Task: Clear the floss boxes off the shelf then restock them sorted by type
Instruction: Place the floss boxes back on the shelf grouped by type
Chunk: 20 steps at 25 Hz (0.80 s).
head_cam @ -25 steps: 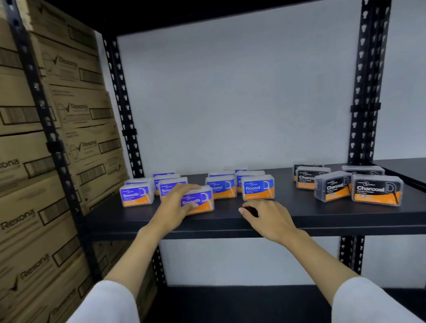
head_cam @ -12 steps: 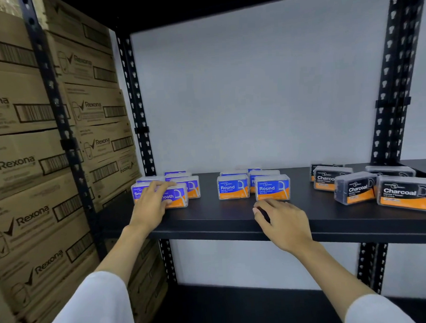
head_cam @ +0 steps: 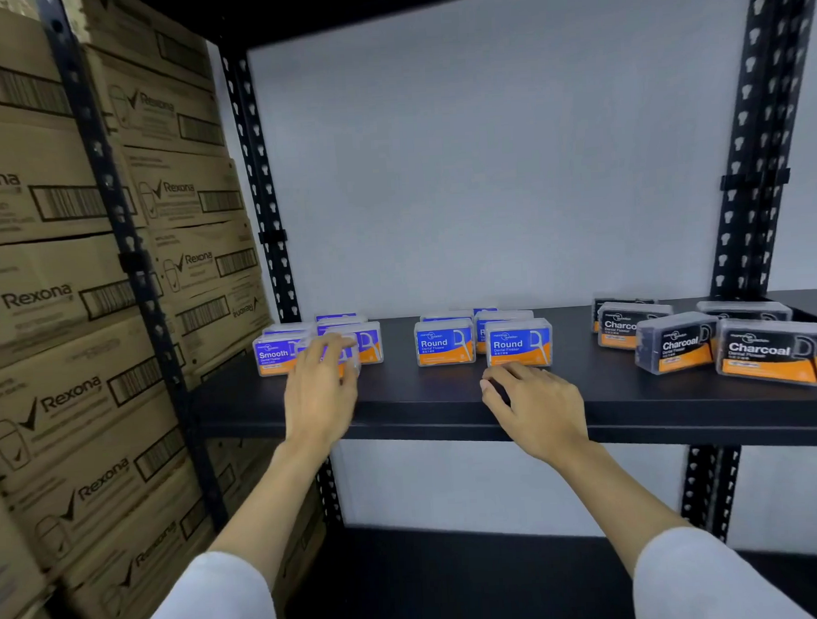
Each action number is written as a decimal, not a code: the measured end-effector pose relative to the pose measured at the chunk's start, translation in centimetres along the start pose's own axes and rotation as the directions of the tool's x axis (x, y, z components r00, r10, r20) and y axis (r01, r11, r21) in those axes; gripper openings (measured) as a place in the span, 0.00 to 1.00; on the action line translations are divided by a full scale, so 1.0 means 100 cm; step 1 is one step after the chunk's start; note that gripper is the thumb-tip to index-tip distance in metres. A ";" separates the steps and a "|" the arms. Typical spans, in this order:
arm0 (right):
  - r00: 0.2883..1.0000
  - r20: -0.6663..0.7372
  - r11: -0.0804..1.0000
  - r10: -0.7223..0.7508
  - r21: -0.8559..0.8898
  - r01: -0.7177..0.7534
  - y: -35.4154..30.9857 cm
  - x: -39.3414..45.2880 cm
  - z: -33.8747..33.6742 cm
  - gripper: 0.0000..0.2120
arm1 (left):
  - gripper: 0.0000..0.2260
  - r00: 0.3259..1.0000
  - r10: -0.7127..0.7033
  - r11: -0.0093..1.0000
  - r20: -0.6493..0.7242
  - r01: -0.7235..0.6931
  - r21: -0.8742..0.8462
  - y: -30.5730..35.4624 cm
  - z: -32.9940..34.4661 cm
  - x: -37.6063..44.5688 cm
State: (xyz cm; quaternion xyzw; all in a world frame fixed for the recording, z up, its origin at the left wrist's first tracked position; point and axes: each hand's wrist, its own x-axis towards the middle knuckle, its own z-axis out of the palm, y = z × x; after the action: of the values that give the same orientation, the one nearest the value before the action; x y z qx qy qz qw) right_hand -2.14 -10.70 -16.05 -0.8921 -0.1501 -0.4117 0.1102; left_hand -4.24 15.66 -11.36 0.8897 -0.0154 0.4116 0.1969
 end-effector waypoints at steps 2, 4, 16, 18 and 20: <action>1.000 0.008 1.000 0.002 -0.006 -0.002 0.000 0.001 -0.001 0.14 | 0.10 1.000 0.002 1.000 0.010 -0.002 -0.009 0.019 0.001 -0.012; 1.000 0.001 1.000 0.007 -0.013 -0.007 0.000 0.000 -0.001 0.13 | 0.09 1.000 0.002 1.000 0.028 -0.001 -0.017 0.034 0.003 -0.024; 0.989 0.056 0.927 0.140 0.344 -0.151 -0.015 -0.112 -0.020 0.11 | 0.13 0.879 -0.022 0.996 0.477 -0.020 0.082 0.061 0.036 -0.143; 0.917 0.339 0.897 0.211 0.305 -0.319 -0.010 -0.146 -0.009 0.13 | 0.12 0.810 -0.053 0.995 0.584 -0.004 0.096 0.055 0.056 -0.170; 0.758 0.599 0.857 0.257 0.220 -0.465 -0.001 -0.175 0.009 0.13 | 0.11 0.733 -0.101 0.993 0.672 0.031 0.115 0.045 0.078 -0.198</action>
State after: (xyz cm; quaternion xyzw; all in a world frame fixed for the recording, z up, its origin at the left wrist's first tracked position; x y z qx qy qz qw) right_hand -12.36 -13.40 -30.05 -0.9484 -0.0691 -0.0739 0.3005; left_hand -12.45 6.04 -29.04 0.9867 -0.0346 0.0532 0.1496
